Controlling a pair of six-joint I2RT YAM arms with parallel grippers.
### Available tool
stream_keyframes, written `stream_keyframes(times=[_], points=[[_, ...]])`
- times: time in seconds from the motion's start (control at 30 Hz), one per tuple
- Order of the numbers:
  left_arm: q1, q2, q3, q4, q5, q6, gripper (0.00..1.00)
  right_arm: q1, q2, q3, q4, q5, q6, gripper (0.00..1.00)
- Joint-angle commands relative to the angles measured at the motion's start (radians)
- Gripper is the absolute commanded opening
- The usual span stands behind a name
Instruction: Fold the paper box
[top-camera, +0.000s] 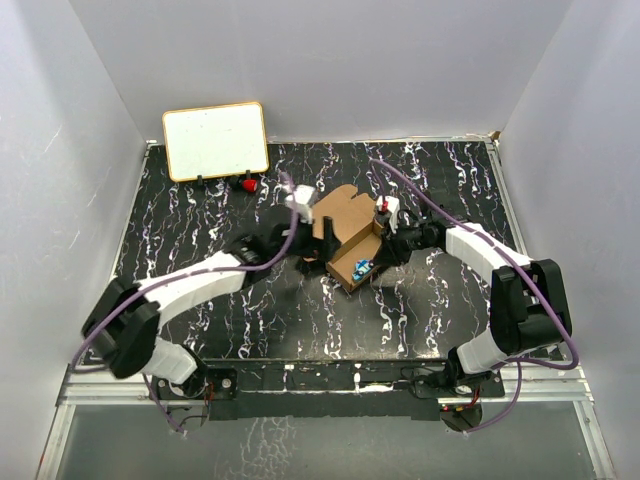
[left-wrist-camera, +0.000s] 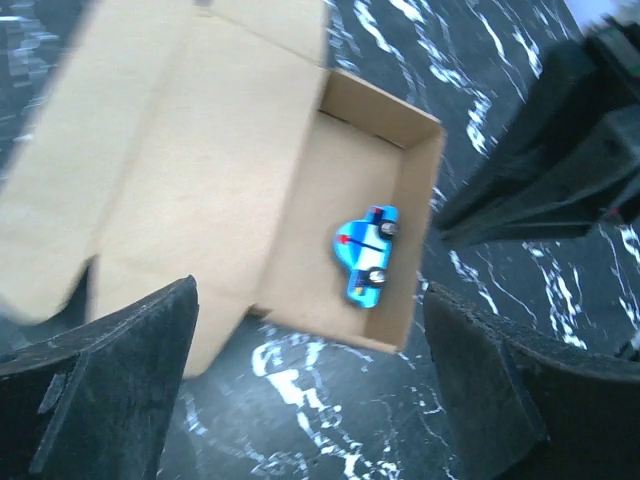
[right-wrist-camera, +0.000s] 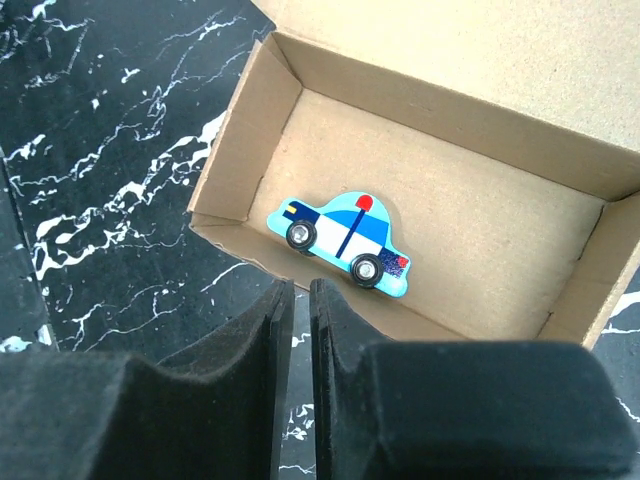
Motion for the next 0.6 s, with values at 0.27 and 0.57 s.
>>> stream_keyframes(times=[0.27, 0.57], points=[[0.363, -0.304, -0.43, 0.311, 0.208, -0.421, 0.93, -0.125, -0.028, 0.011, 0.096, -0.25, 0.07, 0.24], [0.369, -0.123, -0.446, 0.446, 0.249, -0.614, 0.83, -0.159, -0.028, 0.005, 0.111, -0.275, 0.088, 0.26]])
